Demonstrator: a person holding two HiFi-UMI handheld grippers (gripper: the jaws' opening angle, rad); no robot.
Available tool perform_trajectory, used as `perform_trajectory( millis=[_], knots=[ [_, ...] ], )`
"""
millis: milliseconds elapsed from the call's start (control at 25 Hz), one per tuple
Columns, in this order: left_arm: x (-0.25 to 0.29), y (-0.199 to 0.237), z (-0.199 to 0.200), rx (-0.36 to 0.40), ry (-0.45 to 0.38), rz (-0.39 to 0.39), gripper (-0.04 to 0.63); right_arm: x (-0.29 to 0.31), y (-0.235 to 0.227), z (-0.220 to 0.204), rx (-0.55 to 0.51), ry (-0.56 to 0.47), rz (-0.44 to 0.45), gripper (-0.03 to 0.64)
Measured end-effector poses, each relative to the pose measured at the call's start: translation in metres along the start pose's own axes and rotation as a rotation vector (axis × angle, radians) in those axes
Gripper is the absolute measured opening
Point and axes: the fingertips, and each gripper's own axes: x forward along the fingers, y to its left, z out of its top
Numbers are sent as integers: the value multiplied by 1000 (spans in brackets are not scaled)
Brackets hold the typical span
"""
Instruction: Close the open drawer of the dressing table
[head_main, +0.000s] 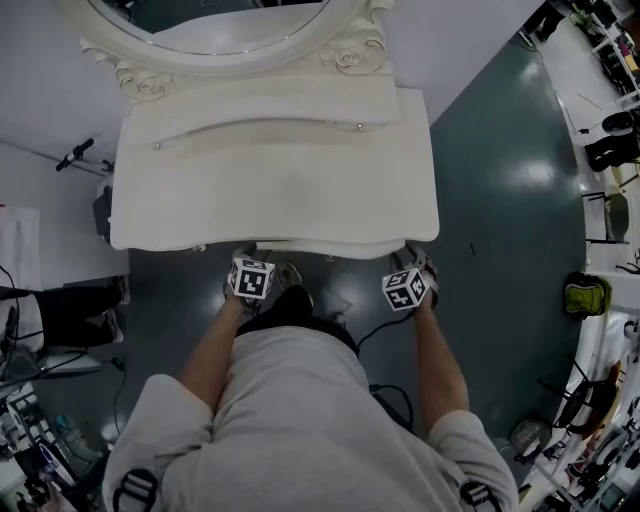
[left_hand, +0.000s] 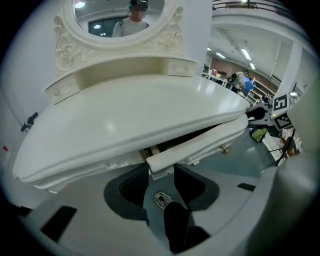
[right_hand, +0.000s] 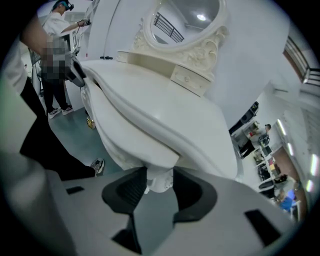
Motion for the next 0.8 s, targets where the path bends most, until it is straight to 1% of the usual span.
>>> perform_trajectory(
  millis=[120,320,480,680,800],
  knots=[
    [0,1,3,-20,-3,-13,155,0,0,1,40,-3,-3,169],
    [0,0,4,-83,2,-47,153,2,-1,1,191,-15,9,138],
    [0,0,6,-105,0,-56,153,4,1,3,232,-21,-2,103],
    [2,3,10,-164,-20,-77,153,6,4,6,318,-44,-23,57],
    [3,5,13,-178,-33,-83,153,7,3,10,347,-58,-36,46]
  ],
)
